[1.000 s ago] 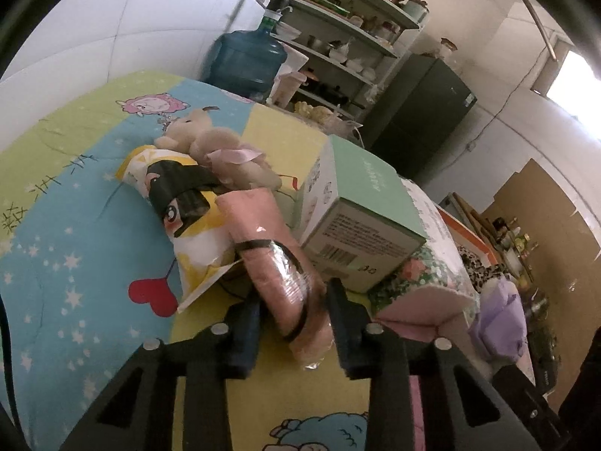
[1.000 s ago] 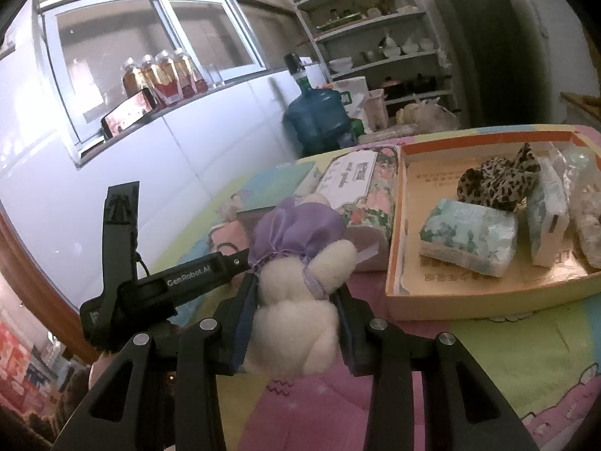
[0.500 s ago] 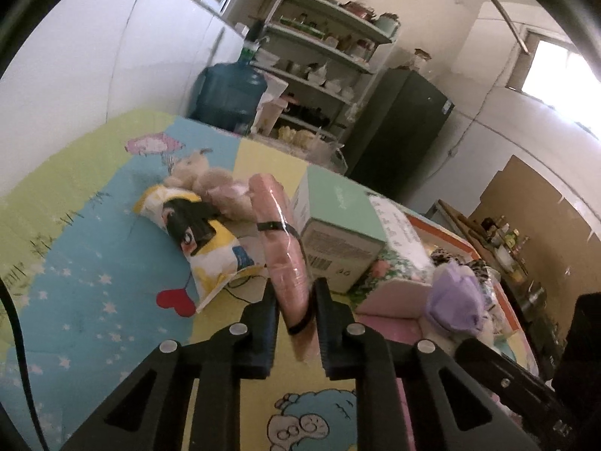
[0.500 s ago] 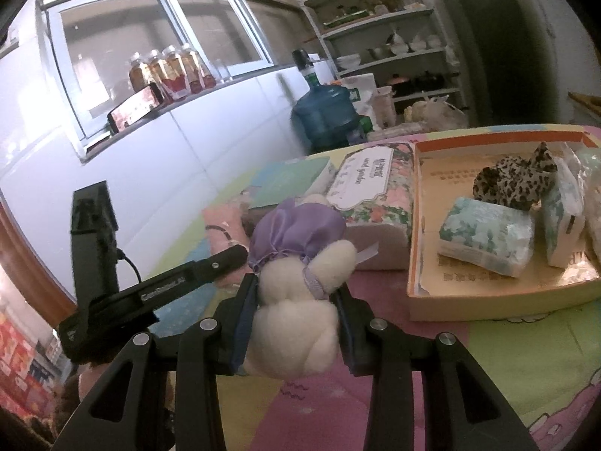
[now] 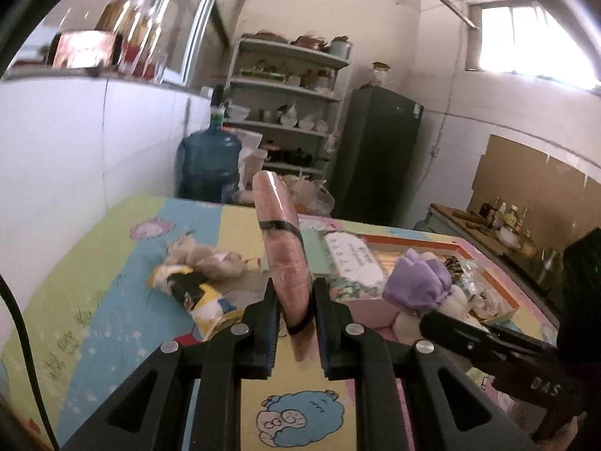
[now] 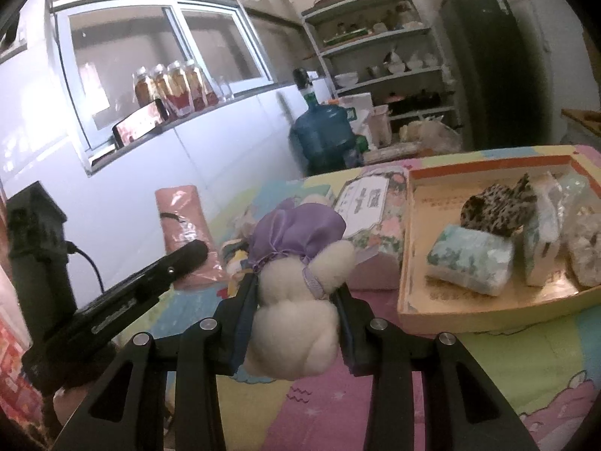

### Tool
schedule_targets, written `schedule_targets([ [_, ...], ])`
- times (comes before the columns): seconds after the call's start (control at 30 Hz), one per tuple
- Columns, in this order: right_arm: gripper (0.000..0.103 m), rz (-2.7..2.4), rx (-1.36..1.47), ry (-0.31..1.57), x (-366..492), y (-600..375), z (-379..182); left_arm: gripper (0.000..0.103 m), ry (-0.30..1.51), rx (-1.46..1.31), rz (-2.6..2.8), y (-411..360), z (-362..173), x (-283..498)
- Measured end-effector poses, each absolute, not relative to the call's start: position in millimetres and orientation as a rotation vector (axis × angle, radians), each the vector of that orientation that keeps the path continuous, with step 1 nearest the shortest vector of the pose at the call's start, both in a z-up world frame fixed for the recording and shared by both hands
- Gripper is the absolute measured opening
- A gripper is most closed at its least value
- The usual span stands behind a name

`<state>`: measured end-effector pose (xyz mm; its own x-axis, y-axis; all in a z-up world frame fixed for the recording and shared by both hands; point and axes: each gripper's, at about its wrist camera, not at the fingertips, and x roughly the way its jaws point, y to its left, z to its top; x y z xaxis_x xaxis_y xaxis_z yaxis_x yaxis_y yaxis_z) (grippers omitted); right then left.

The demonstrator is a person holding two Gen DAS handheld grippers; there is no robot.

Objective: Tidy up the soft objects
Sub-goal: 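Carry pink roll with left gripper and bunny with right gripper over the box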

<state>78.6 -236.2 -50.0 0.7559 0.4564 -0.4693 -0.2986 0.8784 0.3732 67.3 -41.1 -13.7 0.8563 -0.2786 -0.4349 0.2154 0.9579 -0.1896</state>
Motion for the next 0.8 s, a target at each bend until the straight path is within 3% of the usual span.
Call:
schedule_targets([
  [0.8, 0.040, 0.161, 0.369, 0.458, 45, -363, -29, 0.018, 0.453, -0.065, -0.518, -157, 12, 75],
])
